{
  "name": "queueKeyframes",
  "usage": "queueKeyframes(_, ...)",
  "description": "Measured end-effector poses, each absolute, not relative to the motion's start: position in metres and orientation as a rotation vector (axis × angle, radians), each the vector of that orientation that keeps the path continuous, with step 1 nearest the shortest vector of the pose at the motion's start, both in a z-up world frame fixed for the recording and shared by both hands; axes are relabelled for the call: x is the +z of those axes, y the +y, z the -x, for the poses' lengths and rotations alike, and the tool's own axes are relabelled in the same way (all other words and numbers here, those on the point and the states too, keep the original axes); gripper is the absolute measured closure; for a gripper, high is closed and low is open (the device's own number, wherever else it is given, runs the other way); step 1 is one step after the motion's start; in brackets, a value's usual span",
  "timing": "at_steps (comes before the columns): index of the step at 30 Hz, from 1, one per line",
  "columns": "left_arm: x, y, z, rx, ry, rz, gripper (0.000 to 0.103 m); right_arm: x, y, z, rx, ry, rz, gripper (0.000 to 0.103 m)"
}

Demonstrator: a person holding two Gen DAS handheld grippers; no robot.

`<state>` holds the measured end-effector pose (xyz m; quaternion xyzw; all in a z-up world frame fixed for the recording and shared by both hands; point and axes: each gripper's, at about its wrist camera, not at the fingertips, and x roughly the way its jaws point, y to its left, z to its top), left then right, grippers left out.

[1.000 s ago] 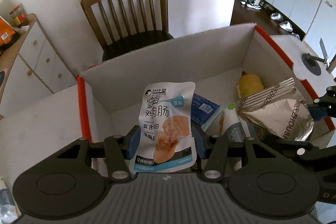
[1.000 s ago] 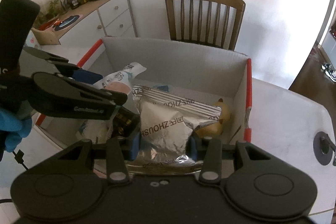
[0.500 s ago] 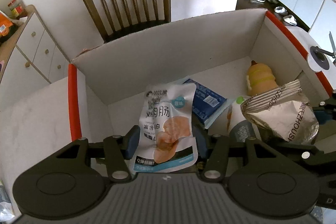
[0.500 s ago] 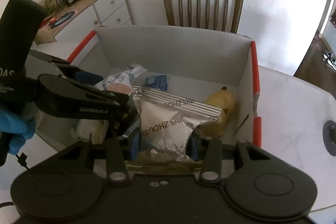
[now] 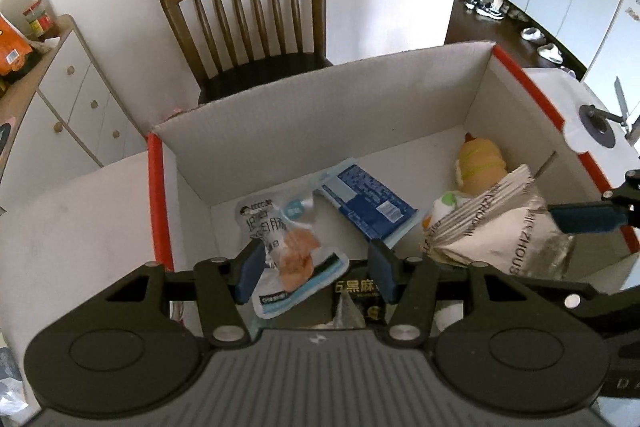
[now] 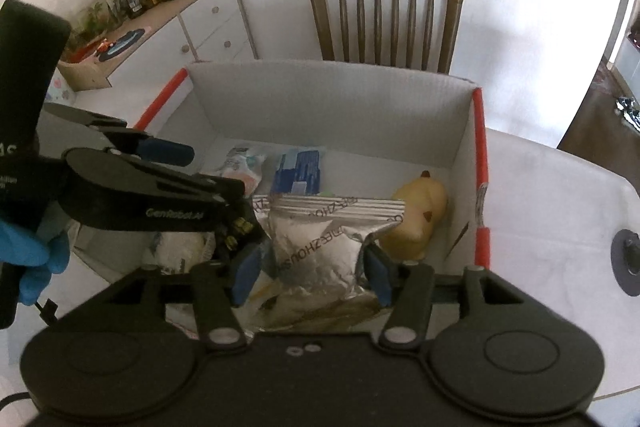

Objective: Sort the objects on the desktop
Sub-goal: 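Lower both packets into the red box and open both grippers, then withdraw both grippers from the box toward the items on the table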

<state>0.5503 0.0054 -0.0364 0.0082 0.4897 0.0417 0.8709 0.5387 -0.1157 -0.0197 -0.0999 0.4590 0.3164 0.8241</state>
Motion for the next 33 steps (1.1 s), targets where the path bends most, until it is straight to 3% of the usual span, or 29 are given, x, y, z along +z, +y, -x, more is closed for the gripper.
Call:
queueKeyframes(21, 0.034, -0.013, -0.478, 0.056, 0.935, 0.007, 0.047, 0.037, -0.132, -0.498, 0.694, 0.885, 0.226, 0.045)
queueKeyframes(24, 0.043, -0.016, -0.462, 0.055, 0.920, 0.014, 0.037, 0.044, -0.135, -0.488, 0.710, 0.869, 0.229, 0.045)
queueKeyframes(29, 0.050, -0.019, -0.439, 0.041, 0.903, 0.022, 0.035, 0.053, -0.141, -0.474, 0.711, 0.848, 0.231, 0.043)
queueKeyframes(33, 0.051, -0.023, -0.423, 0.027, 0.899, 0.008, 0.028, 0.056, -0.147, -0.460, 0.699, 0.845, 0.226, 0.042)
